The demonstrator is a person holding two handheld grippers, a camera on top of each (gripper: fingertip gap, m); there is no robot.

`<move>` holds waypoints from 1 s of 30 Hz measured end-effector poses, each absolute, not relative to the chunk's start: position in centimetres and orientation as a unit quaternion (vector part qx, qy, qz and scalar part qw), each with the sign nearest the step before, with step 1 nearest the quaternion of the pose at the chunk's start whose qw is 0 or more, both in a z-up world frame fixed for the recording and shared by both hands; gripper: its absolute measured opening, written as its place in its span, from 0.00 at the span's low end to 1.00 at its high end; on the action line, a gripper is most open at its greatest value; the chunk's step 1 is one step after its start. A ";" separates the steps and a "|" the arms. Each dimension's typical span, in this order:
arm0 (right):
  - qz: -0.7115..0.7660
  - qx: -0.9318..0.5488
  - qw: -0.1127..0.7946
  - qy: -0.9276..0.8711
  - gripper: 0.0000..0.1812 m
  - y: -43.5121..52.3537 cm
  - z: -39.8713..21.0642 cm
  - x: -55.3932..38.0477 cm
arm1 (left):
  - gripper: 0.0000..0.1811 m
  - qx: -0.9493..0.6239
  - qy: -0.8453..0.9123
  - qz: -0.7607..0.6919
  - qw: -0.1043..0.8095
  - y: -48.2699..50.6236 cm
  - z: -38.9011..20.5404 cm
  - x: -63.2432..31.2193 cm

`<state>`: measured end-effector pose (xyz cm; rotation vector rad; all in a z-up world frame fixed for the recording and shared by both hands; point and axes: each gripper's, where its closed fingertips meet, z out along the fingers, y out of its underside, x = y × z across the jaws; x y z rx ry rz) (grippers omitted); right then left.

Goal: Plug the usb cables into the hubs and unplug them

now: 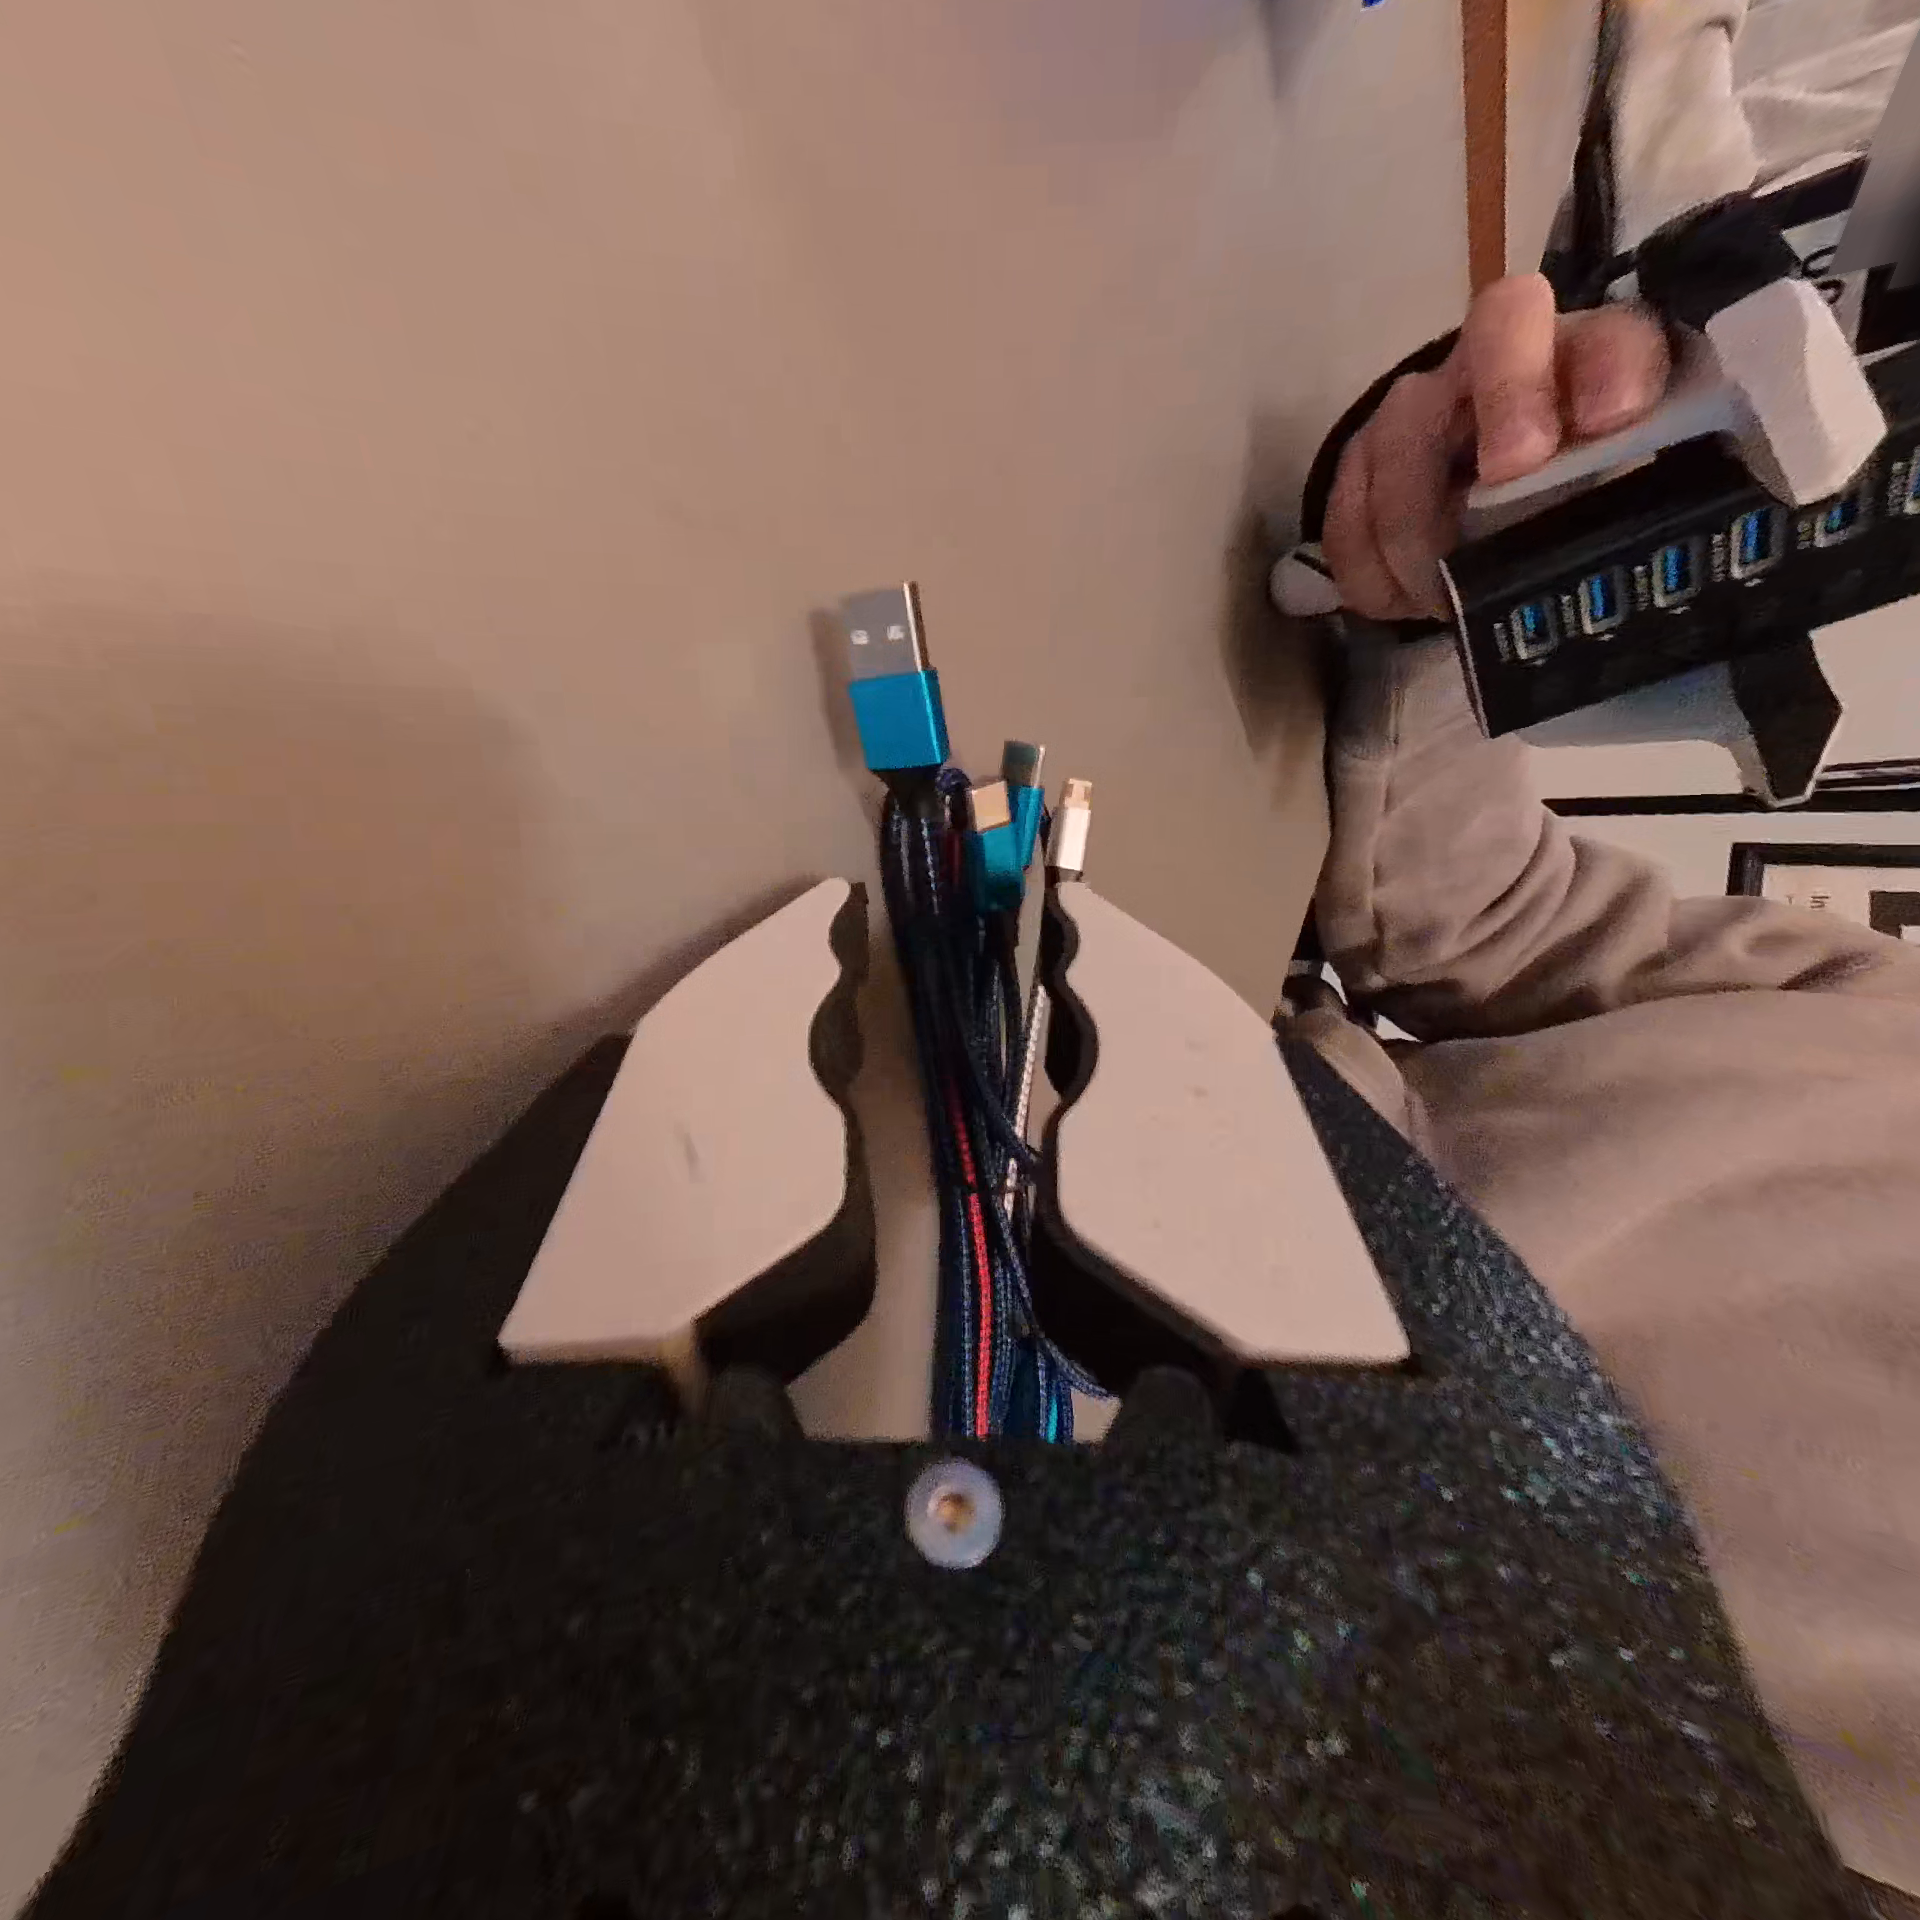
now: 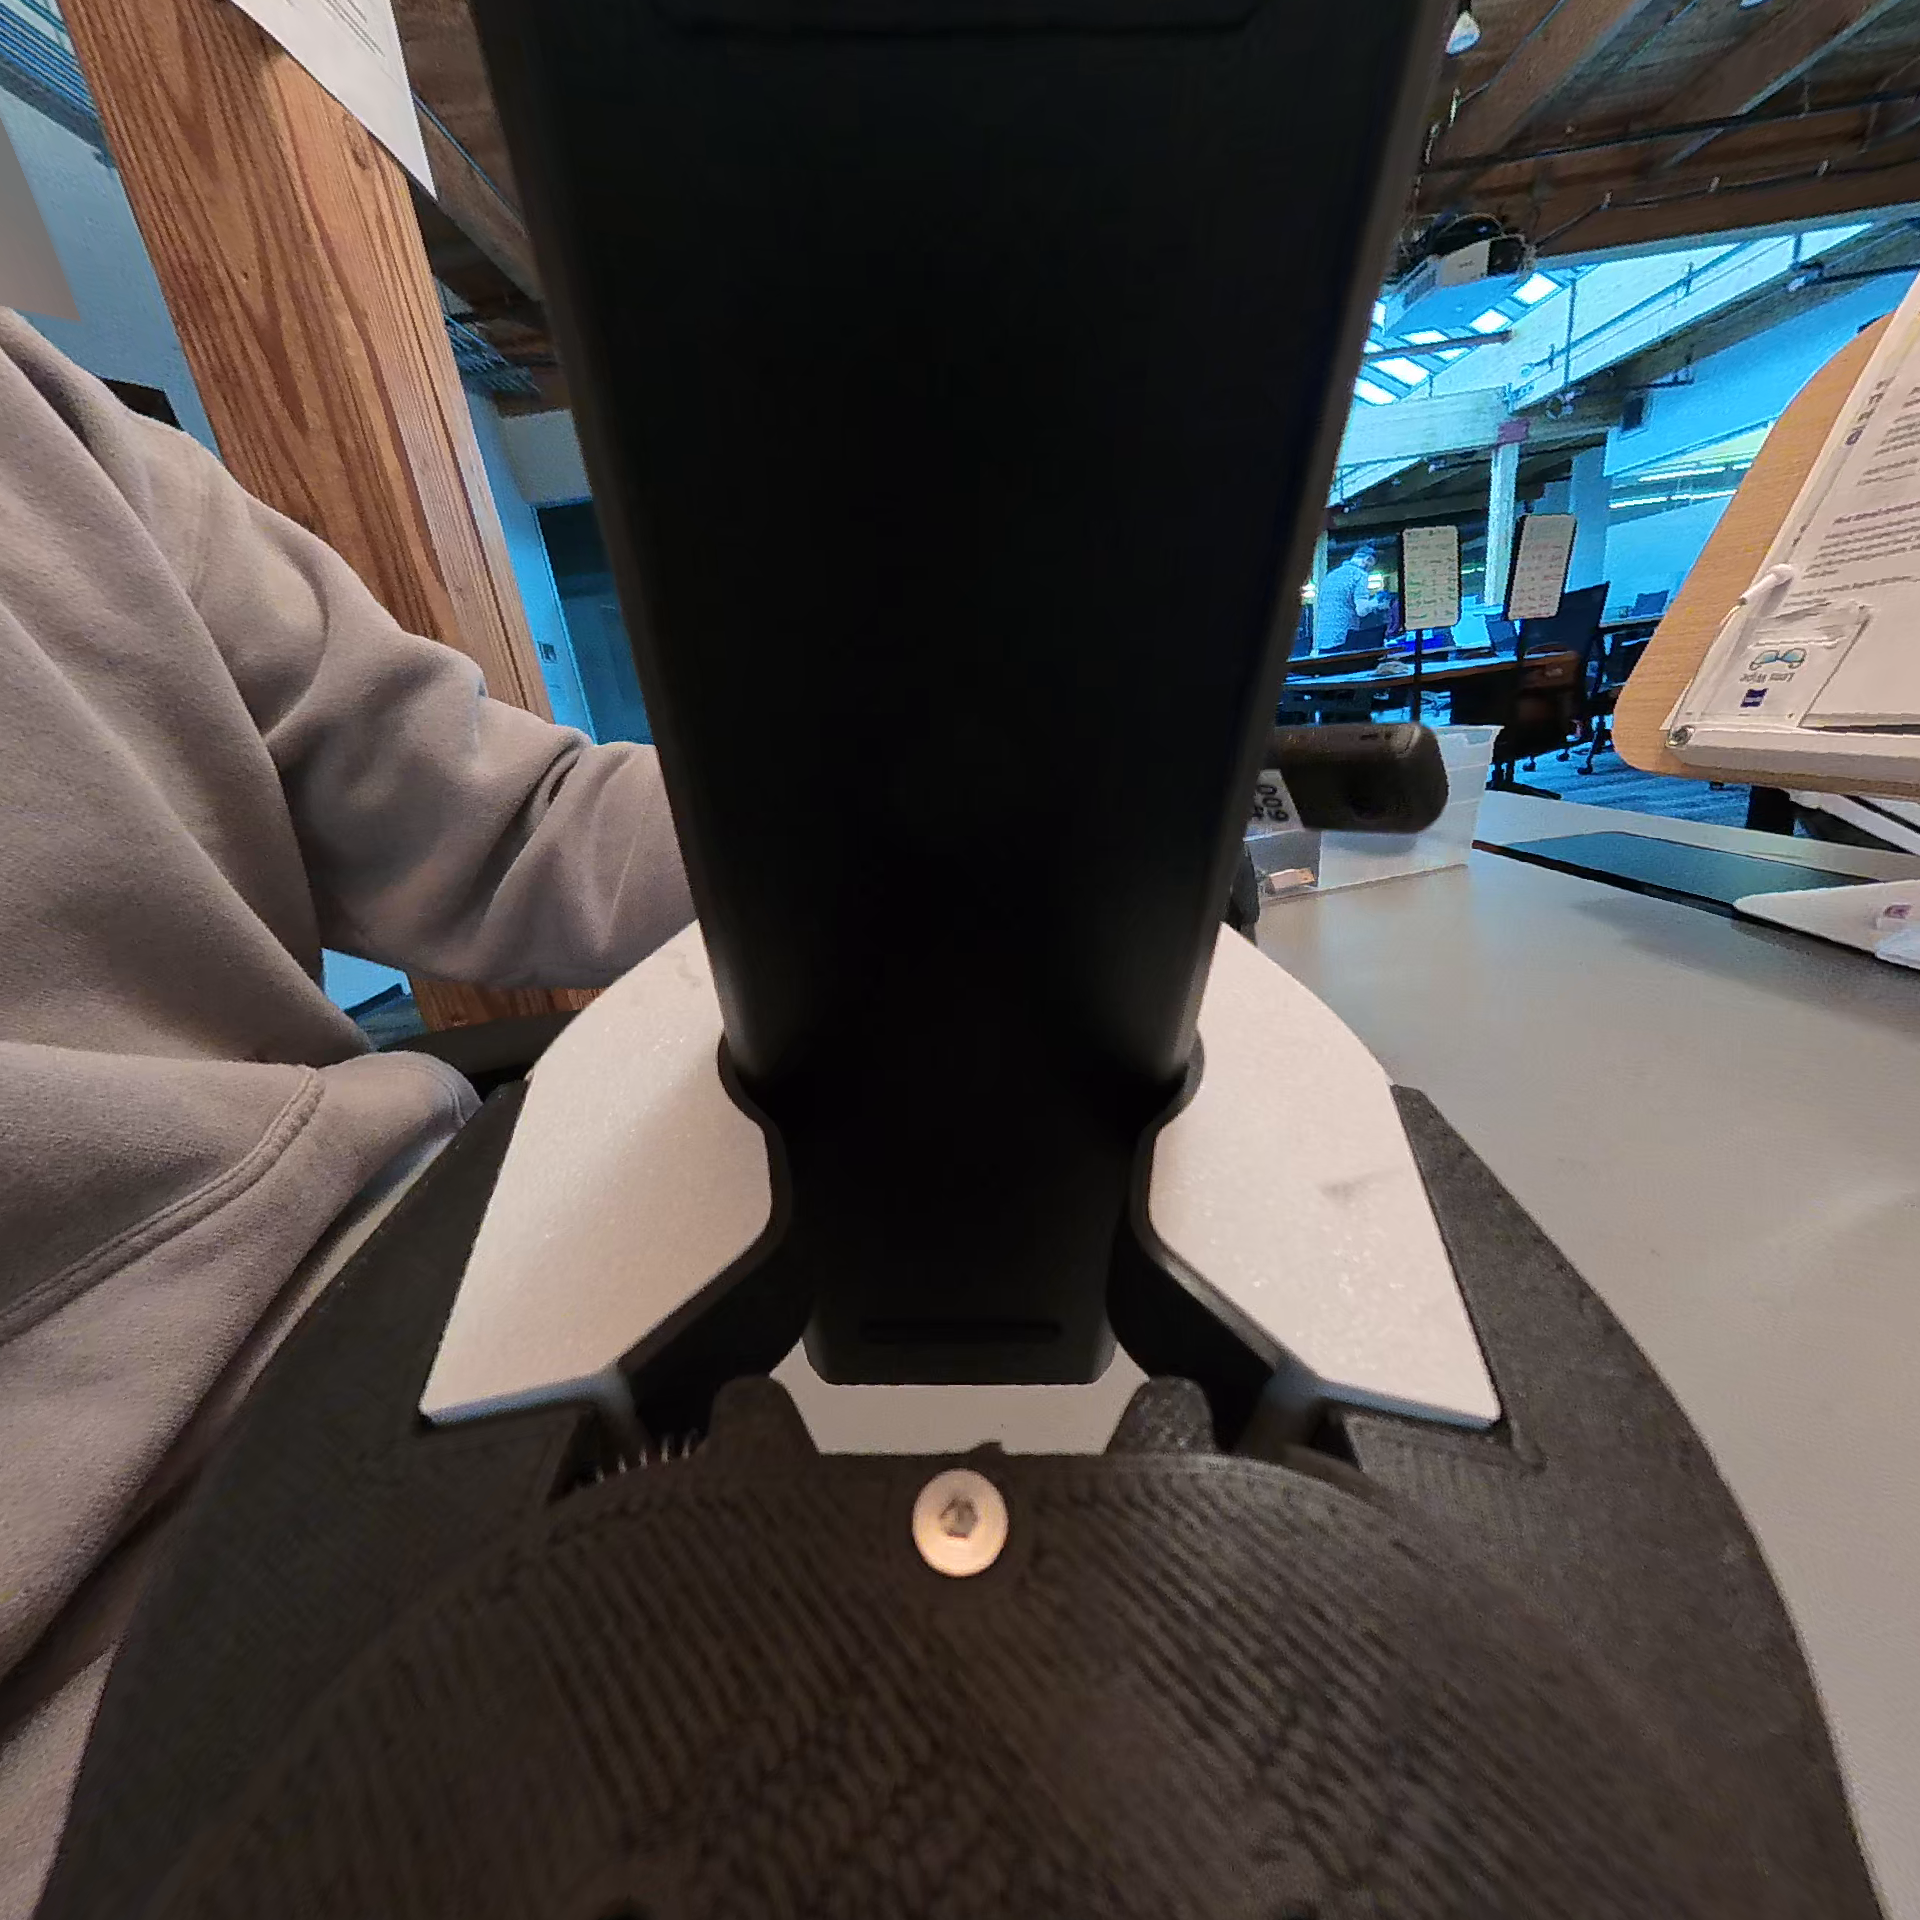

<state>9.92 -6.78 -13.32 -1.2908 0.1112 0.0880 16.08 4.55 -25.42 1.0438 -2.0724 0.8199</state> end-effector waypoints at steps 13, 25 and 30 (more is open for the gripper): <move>0.041 -0.602 0.796 0.053 0.41 -6.7 -13.3 10.0 | 0.05 0.314 -0.782 0.418 0.340 2.8 -22.5 15.5; 0.031 -0.627 0.775 0.069 0.40 -6.0 -14.0 10.4 | 0.03 0.298 -0.778 0.493 0.251 2.8 -21.3 16.0; 0.028 -0.631 0.769 0.102 0.40 -5.9 -14.3 11.4 | 0.03 0.267 -0.817 0.490 0.146 3.1 -21.8 16.5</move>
